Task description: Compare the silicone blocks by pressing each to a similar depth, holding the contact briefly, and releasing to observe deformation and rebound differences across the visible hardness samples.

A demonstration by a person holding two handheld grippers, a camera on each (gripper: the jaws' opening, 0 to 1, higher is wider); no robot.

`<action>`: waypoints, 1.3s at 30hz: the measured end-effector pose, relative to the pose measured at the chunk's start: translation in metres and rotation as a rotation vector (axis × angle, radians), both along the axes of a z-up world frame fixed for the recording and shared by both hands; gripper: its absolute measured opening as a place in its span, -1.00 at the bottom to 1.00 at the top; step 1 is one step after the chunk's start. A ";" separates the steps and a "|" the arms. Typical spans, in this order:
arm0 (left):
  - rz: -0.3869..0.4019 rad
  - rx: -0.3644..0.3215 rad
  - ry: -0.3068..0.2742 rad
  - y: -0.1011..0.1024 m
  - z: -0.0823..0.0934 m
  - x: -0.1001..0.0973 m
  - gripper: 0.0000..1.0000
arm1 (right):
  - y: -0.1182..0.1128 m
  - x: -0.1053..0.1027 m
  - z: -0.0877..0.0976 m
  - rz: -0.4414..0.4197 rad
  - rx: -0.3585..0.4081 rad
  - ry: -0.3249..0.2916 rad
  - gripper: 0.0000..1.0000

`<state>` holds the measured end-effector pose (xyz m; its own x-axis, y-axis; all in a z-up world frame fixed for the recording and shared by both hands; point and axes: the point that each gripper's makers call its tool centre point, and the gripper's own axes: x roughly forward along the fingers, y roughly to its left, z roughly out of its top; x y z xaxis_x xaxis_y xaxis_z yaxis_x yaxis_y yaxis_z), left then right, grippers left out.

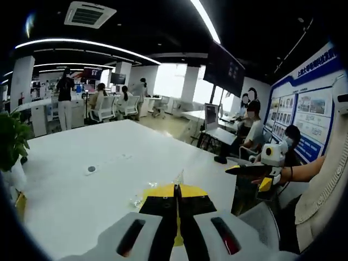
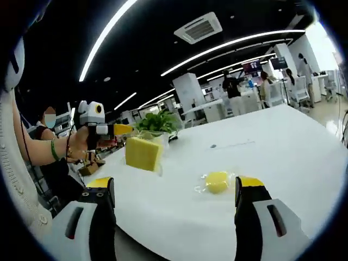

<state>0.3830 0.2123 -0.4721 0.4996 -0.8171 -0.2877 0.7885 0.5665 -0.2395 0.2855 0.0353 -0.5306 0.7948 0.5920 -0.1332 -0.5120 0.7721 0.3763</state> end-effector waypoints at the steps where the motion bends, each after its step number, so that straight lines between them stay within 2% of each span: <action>1: -0.001 -0.001 0.000 0.001 -0.002 0.001 -1.00 | -0.001 -0.001 0.000 -0.002 -0.001 0.001 0.72; 6: 0.021 0.001 0.019 0.008 -0.021 0.015 -1.00 | -0.009 -0.007 0.003 -0.041 -0.011 0.008 0.72; 9: 0.027 0.017 0.034 0.012 -0.036 0.023 -1.00 | -0.016 -0.011 -0.004 -0.063 -0.081 0.016 0.74; 18: 0.041 0.033 0.090 0.015 -0.072 0.037 -1.00 | -0.033 -0.014 -0.012 -0.121 -0.091 0.057 0.72; 26: 0.031 0.004 0.171 0.016 -0.101 0.045 -1.00 | -0.034 -0.007 -0.018 -0.133 -0.105 0.081 0.70; 29: 0.021 -0.023 0.234 0.018 -0.114 0.048 -1.00 | -0.036 -0.003 -0.015 -0.145 -0.114 0.074 0.67; 30: 0.037 -0.024 0.229 0.022 -0.119 0.053 -1.00 | -0.037 0.000 -0.015 -0.145 -0.107 0.076 0.67; 32: 0.047 -0.028 0.252 0.025 -0.126 0.056 -1.00 | -0.038 0.002 -0.016 -0.148 -0.121 0.082 0.67; 35: 0.067 -0.011 0.253 0.031 -0.135 0.061 -1.00 | -0.039 0.003 -0.018 -0.146 -0.134 0.091 0.65; 36: 0.081 -0.040 0.245 0.034 -0.131 0.066 -1.00 | -0.039 0.004 -0.019 -0.149 -0.135 0.094 0.65; 37: 0.089 -0.030 0.240 0.036 -0.132 0.068 -1.00 | -0.040 0.005 -0.020 -0.151 -0.136 0.099 0.65; 39: 0.129 0.003 0.187 0.044 -0.134 0.080 -1.00 | -0.039 0.005 -0.022 -0.153 -0.140 0.107 0.65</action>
<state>0.4631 0.2566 -0.6057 0.5380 -0.7486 -0.3876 0.6513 0.6610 -0.3726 0.2909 -0.0038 -0.5524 0.8508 0.4355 -0.2941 -0.3478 0.8862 0.3061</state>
